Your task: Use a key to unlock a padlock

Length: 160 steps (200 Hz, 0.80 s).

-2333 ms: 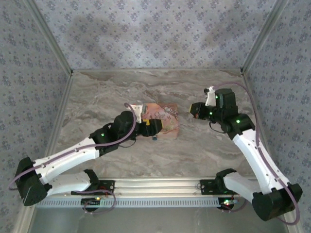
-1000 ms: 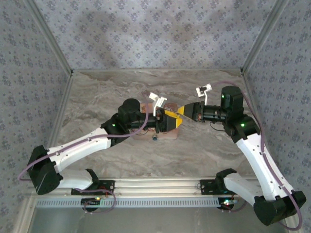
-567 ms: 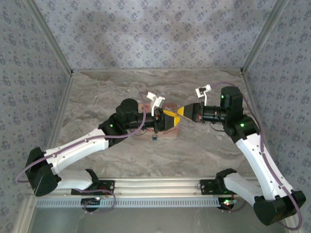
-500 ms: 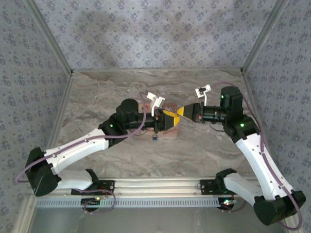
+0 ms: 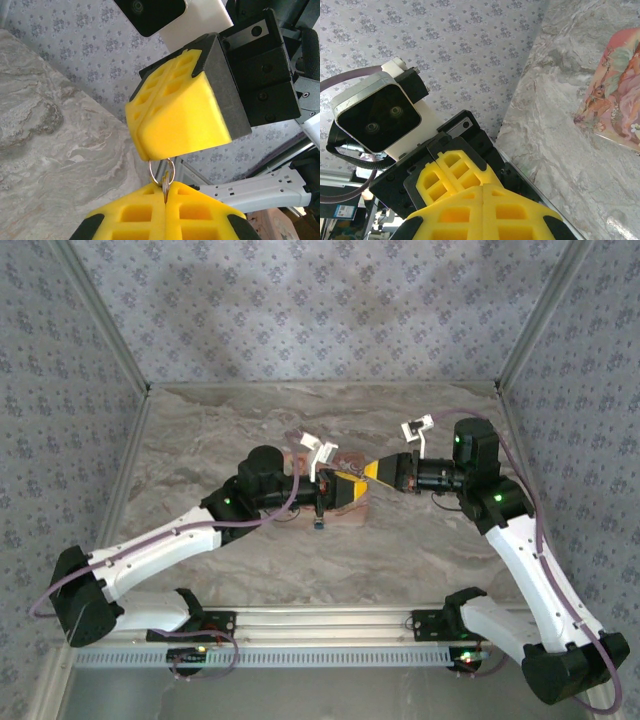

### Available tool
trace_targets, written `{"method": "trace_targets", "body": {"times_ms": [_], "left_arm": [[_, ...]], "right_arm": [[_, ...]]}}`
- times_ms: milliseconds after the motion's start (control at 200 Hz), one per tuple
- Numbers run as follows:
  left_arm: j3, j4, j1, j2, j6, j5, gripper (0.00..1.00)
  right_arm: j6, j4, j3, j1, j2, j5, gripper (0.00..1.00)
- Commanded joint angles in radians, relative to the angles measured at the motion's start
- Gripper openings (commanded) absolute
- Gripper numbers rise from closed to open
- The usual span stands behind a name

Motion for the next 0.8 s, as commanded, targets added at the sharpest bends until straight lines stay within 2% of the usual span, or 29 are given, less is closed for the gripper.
{"method": "trace_targets", "body": {"times_ms": [0, 45, 140, 260, 405, 555, 660, 795], "left_arm": [[-0.011, -0.014, -0.008, -0.039, 0.019, -0.006, 0.0], [-0.008, -0.029, -0.008, -0.043, 0.025, -0.007, 0.0], [0.014, -0.079, -0.008, -0.046, 0.04, -0.003, 0.0], [0.037, -0.1, -0.006, -0.045, 0.046, 0.041, 0.0], [0.068, -0.12, -0.006, -0.027, 0.047, 0.098, 0.0], [0.079, -0.104, -0.006, -0.017, 0.041, 0.116, 0.0], [0.084, -0.085, -0.006, -0.008, 0.032, 0.133, 0.0], [0.094, -0.088, -0.006, 0.001, 0.025, 0.148, 0.0]], "right_arm": [[0.008, 0.003, -0.001, -0.013, -0.015, -0.02, 0.01], [-0.013, -0.017, 0.0, -0.015, -0.015, -0.02, 0.06], [-0.056, -0.05, -0.009, -0.03, -0.022, -0.023, 0.33], [-0.067, -0.009, -0.033, -0.041, -0.036, -0.051, 0.43], [-0.046, 0.065, -0.047, -0.02, -0.054, -0.11, 0.46], [-0.092, 0.035, -0.035, 0.027, -0.053, -0.136, 0.44], [-0.124, 0.007, -0.037, 0.046, -0.047, -0.14, 0.47], [-0.114, 0.026, -0.043, 0.052, -0.054, -0.153, 0.33]]}}
